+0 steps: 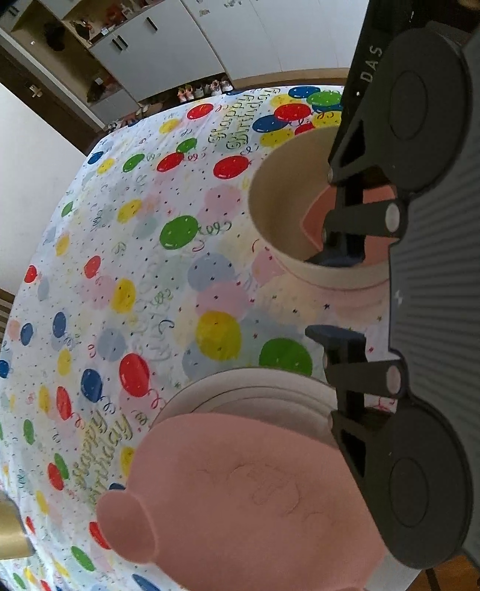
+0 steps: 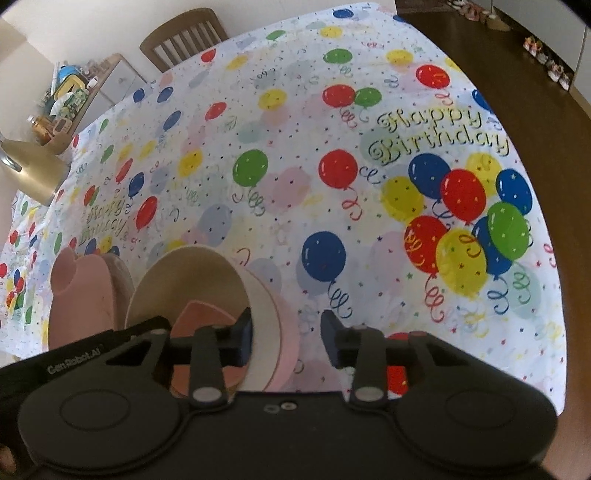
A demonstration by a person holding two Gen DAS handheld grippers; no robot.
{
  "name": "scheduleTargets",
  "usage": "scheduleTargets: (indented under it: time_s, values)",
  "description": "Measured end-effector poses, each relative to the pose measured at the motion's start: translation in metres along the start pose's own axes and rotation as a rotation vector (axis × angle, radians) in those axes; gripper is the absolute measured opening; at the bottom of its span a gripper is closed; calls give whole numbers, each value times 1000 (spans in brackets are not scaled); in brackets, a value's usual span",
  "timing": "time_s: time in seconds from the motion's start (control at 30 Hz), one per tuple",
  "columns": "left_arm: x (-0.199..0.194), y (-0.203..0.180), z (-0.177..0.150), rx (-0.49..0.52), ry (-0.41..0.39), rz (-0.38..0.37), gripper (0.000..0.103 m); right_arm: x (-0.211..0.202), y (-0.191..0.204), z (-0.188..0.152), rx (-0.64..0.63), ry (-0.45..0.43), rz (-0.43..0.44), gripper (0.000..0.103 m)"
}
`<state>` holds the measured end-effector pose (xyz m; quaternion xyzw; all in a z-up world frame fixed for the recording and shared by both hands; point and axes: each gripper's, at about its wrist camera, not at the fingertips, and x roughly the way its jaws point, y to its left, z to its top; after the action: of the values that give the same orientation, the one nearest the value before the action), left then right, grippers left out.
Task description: Organize plates and bowls
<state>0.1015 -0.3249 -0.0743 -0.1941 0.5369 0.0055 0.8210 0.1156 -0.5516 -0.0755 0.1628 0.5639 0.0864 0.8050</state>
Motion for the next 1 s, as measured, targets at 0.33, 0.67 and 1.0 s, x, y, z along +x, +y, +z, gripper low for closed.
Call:
scheduleTargets:
  time_s: [0.33,0.67,1.0]
  values:
    - [1,-2,0,-32,20,-39,14,0,5,1,49,45,2,15]
    - [-10,-1,-4,-32,27,-40,14,-7,21,-4,42,32,-69,12]
    - [-55,29,25,-29,-31,-71,14,-30,77,6,1,-27,-56,12]
